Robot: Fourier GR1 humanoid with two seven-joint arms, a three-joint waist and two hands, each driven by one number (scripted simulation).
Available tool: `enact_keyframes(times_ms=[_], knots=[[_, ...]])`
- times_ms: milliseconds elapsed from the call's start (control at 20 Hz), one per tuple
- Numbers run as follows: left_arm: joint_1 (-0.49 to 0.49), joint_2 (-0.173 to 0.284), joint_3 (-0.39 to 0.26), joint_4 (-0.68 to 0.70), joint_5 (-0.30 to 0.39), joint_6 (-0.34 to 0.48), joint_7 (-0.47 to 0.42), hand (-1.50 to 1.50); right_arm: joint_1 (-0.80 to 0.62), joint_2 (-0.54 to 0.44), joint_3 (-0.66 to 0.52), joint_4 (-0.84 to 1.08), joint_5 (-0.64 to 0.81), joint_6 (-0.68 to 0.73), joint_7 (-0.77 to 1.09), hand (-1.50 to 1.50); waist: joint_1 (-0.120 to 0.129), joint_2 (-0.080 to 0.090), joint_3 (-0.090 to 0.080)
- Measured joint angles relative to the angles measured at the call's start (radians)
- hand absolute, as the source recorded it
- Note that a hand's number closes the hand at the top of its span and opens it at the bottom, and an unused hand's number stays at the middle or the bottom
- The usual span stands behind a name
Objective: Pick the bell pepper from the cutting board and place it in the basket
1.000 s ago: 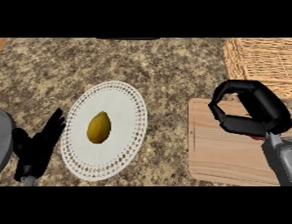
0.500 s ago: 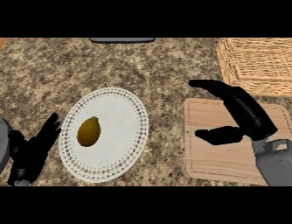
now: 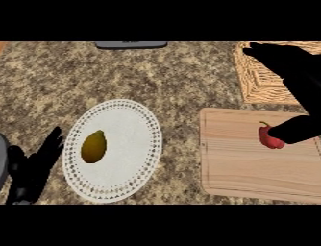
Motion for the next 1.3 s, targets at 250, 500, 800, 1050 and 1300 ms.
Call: enact_keyframes(times_ms=[250, 500, 800, 1050, 1300], knots=[[0.011, -0.007, -0.002, -0.014, -0.008, 0.007, -0.001, 0.0, -0.078, -0.091, -0.039, -0.05, -0.144, 0.276, 0.147, -1.5, -0.004, -0.001, 0.0], [0.014, -0.006, 0.006, -0.014, -0.004, -0.005, -0.005, 0.0, -0.136, -0.172, -0.087, -0.036, -0.303, 0.468, 0.241, -1.5, -0.002, 0.002, 0.0], [0.016, -0.009, 0.013, -0.009, -0.007, -0.023, -0.017, 0.0, -0.144, -0.242, -0.126, -0.059, -0.454, 0.555, 0.316, -1.5, 0.001, 0.005, 0.002], [0.009, -0.012, 0.019, 0.0, -0.014, -0.034, -0.017, 0.0, -0.107, -0.236, -0.122, -0.098, -0.513, 0.548, 0.374, -1.5, 0.007, 0.007, 0.005], [0.005, -0.029, 0.018, -0.001, -0.025, -0.034, -0.023, 0.0, -0.063, -0.193, -0.108, -0.116, -0.485, 0.519, 0.386, -1.5, 0.018, 0.011, 0.007]])
